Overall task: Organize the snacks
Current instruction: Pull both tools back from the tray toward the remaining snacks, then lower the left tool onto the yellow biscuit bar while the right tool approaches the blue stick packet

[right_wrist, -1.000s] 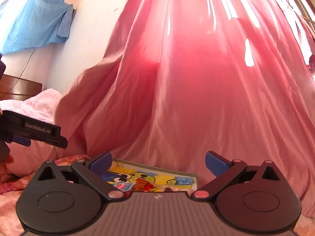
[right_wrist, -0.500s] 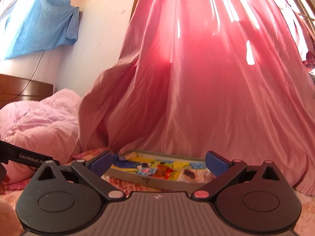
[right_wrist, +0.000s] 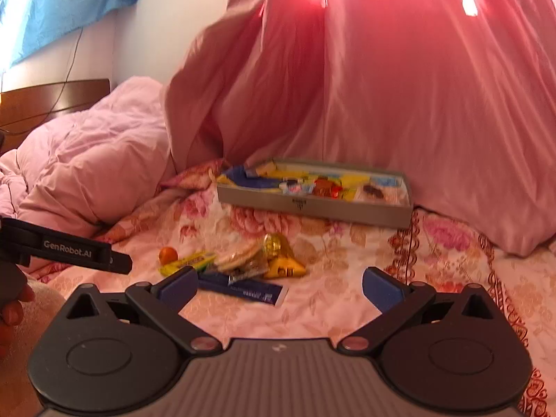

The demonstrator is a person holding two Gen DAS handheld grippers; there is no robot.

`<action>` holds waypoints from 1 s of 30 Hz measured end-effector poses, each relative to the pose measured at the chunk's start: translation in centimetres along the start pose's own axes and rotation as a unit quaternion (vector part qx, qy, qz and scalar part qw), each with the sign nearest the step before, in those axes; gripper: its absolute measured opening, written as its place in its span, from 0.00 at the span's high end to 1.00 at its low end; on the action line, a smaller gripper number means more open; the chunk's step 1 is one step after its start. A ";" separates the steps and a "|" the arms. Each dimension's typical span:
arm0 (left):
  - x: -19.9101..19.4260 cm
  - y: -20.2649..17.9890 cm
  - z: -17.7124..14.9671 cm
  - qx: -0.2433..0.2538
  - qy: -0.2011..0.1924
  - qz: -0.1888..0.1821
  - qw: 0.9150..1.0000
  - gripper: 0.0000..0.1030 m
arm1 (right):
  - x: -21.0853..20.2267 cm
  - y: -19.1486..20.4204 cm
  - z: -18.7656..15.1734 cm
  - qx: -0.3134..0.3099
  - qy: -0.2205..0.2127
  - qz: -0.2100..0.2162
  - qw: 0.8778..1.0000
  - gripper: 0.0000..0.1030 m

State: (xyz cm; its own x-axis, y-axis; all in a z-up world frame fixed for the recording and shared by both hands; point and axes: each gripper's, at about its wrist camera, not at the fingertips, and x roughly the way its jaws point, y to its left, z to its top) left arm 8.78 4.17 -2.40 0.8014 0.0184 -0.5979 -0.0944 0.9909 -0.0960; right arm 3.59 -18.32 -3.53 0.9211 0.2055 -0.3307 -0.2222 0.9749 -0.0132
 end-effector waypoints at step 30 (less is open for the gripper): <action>9.4 2.3 2.6 -0.049 0.049 0.037 0.997 0.03 | 10.9 -1.0 -0.3 -0.021 0.114 0.082 0.990 0.00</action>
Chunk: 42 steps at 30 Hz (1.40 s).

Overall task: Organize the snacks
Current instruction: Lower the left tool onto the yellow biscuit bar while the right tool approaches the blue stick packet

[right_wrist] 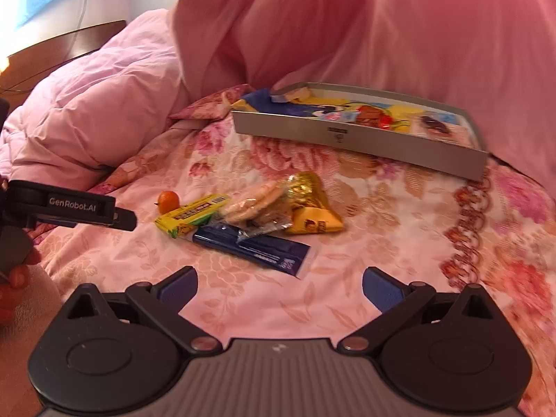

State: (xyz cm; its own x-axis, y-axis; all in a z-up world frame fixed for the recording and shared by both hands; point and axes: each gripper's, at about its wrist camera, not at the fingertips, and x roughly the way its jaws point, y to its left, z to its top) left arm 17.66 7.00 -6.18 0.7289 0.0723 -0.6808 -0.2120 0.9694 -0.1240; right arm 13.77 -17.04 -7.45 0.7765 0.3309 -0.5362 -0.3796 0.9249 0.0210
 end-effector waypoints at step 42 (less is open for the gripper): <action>8.0 -2.6 2.2 0.127 0.052 -0.112 0.984 0.39 | 11.9 -1.8 2.0 -0.175 0.061 0.145 0.972 0.39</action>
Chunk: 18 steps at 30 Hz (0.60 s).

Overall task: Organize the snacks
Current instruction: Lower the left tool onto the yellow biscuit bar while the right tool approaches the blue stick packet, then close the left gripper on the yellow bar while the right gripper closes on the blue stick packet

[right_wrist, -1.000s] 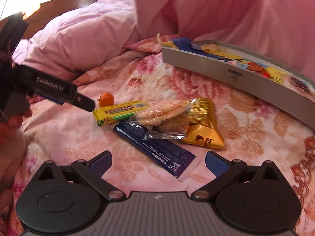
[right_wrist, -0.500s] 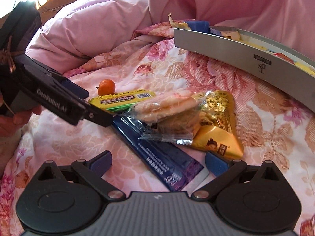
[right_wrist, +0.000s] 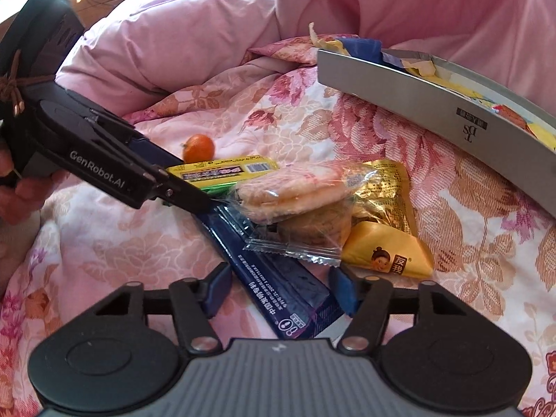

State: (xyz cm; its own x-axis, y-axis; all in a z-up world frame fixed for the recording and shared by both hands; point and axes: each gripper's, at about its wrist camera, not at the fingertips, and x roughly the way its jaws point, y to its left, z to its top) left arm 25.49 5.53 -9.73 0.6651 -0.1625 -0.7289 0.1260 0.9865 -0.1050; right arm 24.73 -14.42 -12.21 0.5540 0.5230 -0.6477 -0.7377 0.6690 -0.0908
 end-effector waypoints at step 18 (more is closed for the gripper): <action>-2.2 -1.5 -2.0 -0.049 0.068 -0.016 0.996 0.49 | -3.4 3.6 -1.1 -0.001 0.055 -0.019 0.998 0.55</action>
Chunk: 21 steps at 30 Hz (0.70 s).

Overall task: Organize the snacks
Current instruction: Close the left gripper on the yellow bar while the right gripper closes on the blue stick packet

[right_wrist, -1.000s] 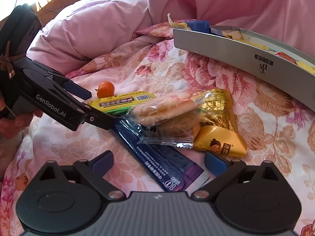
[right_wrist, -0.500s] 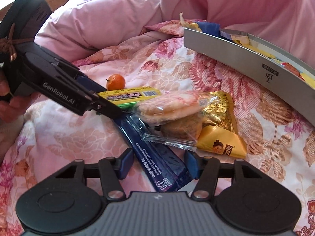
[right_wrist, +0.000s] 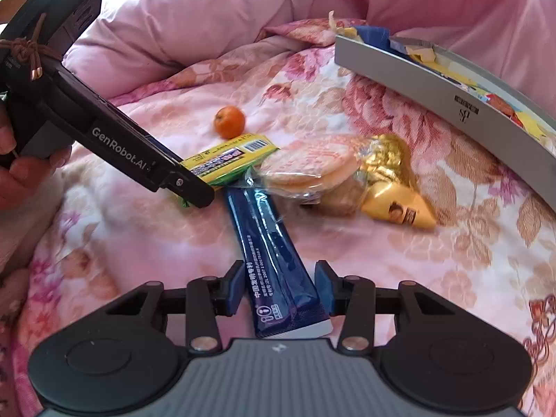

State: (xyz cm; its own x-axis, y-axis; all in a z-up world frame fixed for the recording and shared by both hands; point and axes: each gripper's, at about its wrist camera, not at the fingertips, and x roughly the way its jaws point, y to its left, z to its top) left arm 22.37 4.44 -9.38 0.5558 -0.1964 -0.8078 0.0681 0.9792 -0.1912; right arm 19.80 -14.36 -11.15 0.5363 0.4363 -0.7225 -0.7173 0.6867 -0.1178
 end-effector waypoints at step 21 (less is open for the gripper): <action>1.2 -0.8 0.4 0.048 -0.011 0.043 0.998 0.51 | 1.1 0.5 -0.4 0.006 -0.044 0.022 0.999 0.62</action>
State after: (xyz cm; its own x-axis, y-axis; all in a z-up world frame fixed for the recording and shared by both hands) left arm 23.33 3.47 -9.99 0.5805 -0.1112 -0.8066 0.0986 0.9929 -0.0660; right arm 19.83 -13.72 -12.23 0.5416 0.5147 -0.6647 -0.7362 0.6721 -0.0793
